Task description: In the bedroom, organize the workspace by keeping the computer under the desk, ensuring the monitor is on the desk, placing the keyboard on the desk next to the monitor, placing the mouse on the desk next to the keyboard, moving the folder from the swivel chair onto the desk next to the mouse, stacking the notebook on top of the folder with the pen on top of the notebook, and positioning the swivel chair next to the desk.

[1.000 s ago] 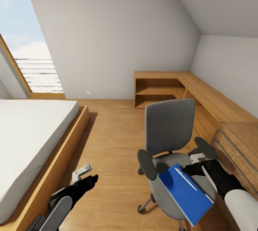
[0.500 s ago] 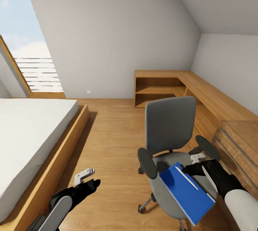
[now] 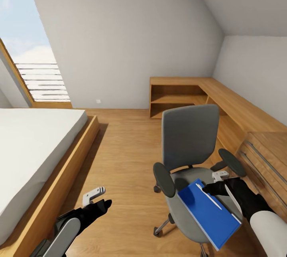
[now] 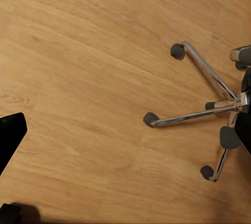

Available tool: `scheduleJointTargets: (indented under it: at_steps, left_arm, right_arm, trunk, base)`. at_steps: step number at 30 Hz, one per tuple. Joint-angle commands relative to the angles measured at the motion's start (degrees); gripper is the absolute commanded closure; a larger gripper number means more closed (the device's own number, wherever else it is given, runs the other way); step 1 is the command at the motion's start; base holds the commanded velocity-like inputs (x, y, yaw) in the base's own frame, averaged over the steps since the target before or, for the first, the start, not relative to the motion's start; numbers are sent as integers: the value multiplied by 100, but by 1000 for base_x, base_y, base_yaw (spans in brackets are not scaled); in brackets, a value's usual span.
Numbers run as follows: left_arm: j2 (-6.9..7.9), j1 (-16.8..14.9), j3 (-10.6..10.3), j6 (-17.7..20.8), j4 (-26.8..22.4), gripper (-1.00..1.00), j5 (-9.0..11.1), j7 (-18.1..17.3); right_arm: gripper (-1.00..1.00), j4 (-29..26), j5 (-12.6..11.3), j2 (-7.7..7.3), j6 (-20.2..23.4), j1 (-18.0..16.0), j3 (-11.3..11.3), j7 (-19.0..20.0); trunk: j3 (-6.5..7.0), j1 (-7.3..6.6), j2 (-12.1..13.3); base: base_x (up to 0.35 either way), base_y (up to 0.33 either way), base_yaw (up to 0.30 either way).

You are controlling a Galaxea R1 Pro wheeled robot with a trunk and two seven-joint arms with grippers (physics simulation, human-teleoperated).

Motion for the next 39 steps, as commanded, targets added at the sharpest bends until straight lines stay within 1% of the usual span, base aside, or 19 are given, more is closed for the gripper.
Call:
scheduleJointTargets:
  at_steps: [1, 39]
  left_arm:
    - [3, -6, -10, 2, -8, -100, 42, 53]
    - [-13, -6, -35, -7, -1, -100, 32, 64]
  right_arm:
    - [-100, -9, 62, -5, 19, -3, 15, 38]
    - [-100, 19, 65, -8, -16, -3, 12, 23]
  trunk:
    - [-24, 23, -45]
    - [-706, 857, -1569]
  base:
    - [0, 0, 0]
    - [0, 0, 0]
